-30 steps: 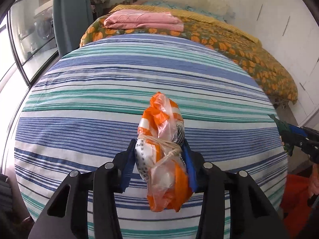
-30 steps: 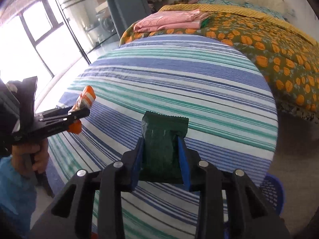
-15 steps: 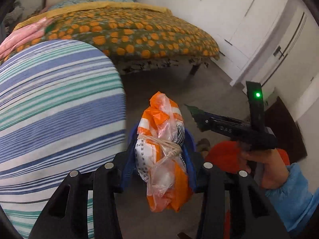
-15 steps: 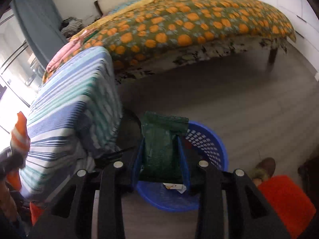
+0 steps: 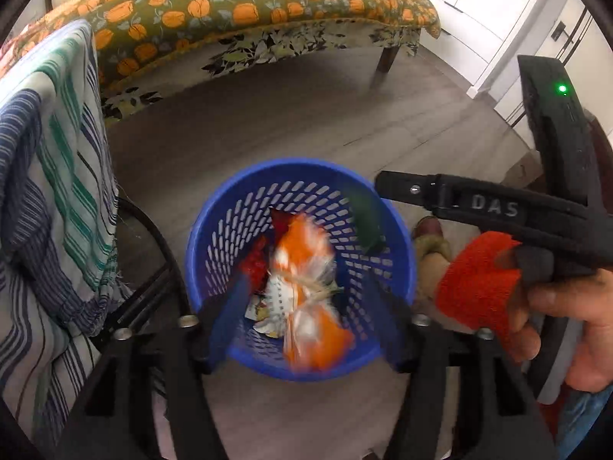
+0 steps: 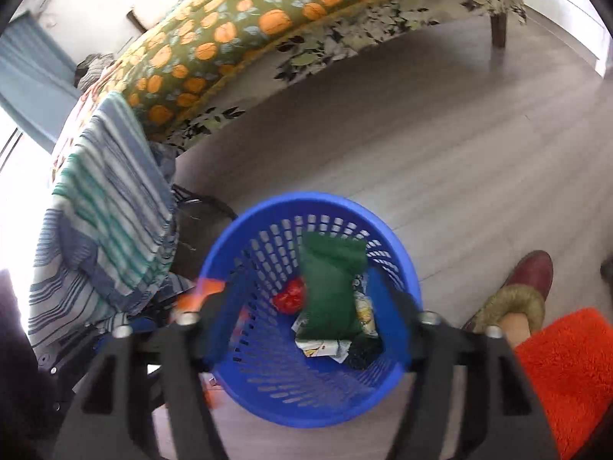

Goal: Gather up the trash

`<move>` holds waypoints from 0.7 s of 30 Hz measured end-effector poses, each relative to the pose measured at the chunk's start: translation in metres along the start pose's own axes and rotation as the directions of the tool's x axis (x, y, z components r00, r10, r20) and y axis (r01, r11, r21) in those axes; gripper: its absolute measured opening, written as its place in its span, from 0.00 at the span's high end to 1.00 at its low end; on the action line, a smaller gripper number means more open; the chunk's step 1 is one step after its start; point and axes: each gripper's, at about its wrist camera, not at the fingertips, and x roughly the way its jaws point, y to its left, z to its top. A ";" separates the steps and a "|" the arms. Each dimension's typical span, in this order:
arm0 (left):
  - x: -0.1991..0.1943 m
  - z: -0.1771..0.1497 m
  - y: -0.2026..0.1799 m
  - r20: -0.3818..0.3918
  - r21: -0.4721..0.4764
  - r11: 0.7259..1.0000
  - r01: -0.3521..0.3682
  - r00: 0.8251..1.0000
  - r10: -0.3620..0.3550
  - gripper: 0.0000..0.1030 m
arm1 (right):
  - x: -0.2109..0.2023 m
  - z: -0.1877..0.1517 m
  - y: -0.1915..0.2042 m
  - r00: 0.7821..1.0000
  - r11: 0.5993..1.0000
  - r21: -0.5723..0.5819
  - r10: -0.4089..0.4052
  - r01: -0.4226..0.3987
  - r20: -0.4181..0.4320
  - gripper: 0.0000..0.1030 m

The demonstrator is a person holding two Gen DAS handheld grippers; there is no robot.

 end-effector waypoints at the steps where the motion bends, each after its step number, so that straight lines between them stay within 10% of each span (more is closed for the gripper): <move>1: -0.005 -0.002 -0.002 0.025 0.004 1.000 -0.007 1.000 0.007 0.25 | -0.004 -0.001 -0.002 1.000 1.000 0.009 -0.008 0.008 0.011 0.27; 5: -0.040 -0.010 -0.013 0.152 0.035 0.995 -0.094 0.984 0.087 0.08 | -0.035 -0.001 0.000 0.996 0.999 0.013 -0.035 0.034 0.082 0.15; 12: -0.121 -0.017 -0.026 0.362 0.018 0.987 -0.159 0.921 0.142 0.05 | -0.115 -0.020 0.030 0.969 0.996 -0.055 -0.056 0.071 0.239 0.04; 18: -0.173 -0.027 -0.033 0.469 -0.039 0.985 -0.167 0.868 0.165 0.05 | -0.201 -0.063 0.072 0.853 0.964 -0.176 -0.083 0.200 0.515 0.04; 21: -0.174 -0.025 -0.036 0.458 -0.034 0.979 -0.203 0.867 0.196 0.05 | -0.207 -0.063 0.075 0.857 0.955 -0.123 -0.180 0.270 0.483 0.04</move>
